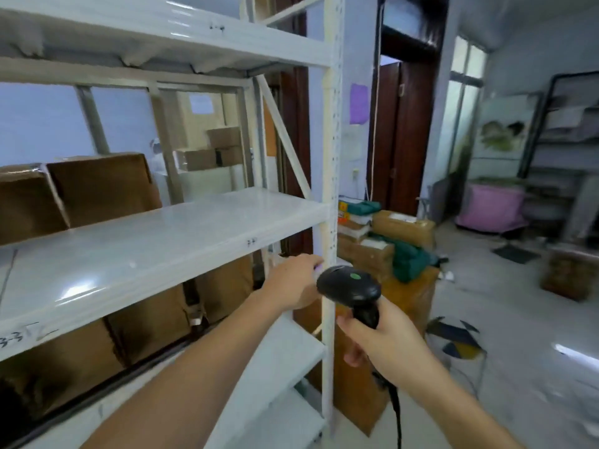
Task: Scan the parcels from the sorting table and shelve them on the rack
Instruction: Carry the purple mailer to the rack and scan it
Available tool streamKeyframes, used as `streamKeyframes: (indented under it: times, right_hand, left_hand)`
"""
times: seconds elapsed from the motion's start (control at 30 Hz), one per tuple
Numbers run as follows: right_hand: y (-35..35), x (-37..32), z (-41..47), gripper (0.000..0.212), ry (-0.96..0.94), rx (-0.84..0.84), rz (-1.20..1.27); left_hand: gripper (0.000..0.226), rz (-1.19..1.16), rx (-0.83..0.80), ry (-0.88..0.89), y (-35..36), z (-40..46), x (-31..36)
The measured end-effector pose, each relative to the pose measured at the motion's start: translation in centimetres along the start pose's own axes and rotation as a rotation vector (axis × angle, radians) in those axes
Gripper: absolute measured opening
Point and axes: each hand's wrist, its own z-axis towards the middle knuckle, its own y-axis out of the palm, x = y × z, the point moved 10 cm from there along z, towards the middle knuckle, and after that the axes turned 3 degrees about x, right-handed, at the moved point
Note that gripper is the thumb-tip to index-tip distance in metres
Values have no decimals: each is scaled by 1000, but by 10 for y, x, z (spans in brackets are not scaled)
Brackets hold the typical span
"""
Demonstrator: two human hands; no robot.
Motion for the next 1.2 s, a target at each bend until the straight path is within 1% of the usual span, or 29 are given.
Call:
streamKeyframes:
  times: [0.07,0.13,0.17,0.3,0.4,0.5,0.63,0.8,0.9,0.97,1.1,1.2]
  right_hand:
    - [-39,22,1,8,44,99,-28]
    - [-71,41,2,9,66,178,-57]
    - [-84,49,5,9,69,209,-70]
    - [-120,74,31,8,72,280,-148]
    - [-130,87,66,8,88,299,-144]
    - [-137,95,102,9,94,309,-131]
    - [-143,112,149,16,111,301,-118]
    - [-158,143,210,14,134,300,-130]
    - [-171,166,254,14,156,287,-110]
    - [-180,181,288,14,151,257,-120]
    - [-203,207,357,13,120,155,-146]
    - [-216,221,406,12,115,53,-152]
  left_hand:
    - [51,-10,-70,85,36,24,37]
    - [73,-51,-102,118,62,45,65]
    - [80,-62,-129,122,76,56,75]
    - [76,-73,-176,187,121,108,103]
    - [76,-87,-182,224,140,149,113]
    - [72,-97,-184,238,155,190,113]
    - [72,-75,-219,245,182,245,107]
    - [75,-47,-264,243,221,307,107]
    - [65,2,-271,246,255,352,102]
    - [64,35,-283,237,279,384,97]
    - [61,25,-306,133,315,437,81]
    - [63,-42,-328,34,337,459,63]
